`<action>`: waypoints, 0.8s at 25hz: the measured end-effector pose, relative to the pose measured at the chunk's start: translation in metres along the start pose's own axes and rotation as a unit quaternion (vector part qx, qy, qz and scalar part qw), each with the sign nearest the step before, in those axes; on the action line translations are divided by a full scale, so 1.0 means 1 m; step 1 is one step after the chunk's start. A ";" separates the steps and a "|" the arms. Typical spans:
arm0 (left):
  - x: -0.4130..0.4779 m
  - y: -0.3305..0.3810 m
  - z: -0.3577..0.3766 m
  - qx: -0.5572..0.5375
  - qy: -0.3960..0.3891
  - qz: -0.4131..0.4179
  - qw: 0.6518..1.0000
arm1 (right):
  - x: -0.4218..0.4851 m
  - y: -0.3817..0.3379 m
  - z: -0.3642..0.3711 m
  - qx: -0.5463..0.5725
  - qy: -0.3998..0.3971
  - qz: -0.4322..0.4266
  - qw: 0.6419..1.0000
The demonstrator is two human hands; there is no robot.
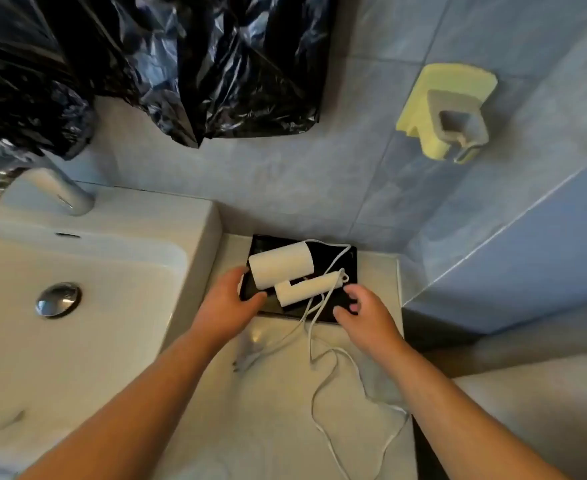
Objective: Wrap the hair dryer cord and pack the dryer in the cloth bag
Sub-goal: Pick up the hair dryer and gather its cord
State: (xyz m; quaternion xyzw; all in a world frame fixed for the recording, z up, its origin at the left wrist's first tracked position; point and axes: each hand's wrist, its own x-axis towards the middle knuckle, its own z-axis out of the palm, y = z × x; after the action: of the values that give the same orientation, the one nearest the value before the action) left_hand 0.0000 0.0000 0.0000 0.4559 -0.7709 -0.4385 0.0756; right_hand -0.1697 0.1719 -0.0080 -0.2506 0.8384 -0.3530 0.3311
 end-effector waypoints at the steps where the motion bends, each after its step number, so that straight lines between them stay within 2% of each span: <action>1: 0.014 -0.002 0.005 0.025 0.009 0.026 0.999 | 0.018 -0.001 0.005 0.000 0.023 0.016 1.000; 4: 0.048 -0.002 0.019 0.094 0.003 0.069 0.993 | 0.055 -0.006 0.009 0.026 0.051 0.087 0.995; 8: 0.077 -0.011 0.034 0.102 -0.002 0.039 0.994 | 0.080 0.006 0.020 0.105 0.040 0.130 0.985; 12: 0.092 -0.014 0.033 0.114 -0.044 0.019 0.992 | 0.085 -0.001 0.022 0.210 0.064 0.145 0.965; 16: 0.080 -0.003 0.017 0.116 -0.009 0.068 0.991 | 0.070 -0.014 0.012 0.238 0.082 0.140 0.958; 20: 0.045 0.019 -0.010 0.090 0.039 0.147 0.984 | 0.039 -0.036 -0.009 0.264 0.067 0.126 0.954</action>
State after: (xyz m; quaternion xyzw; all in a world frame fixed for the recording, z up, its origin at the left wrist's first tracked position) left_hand -0.0327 -0.0368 0.0076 0.3593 -0.8621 -0.3336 0.1278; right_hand -0.1956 0.1276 0.0096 -0.0220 0.7601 -0.5330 0.3710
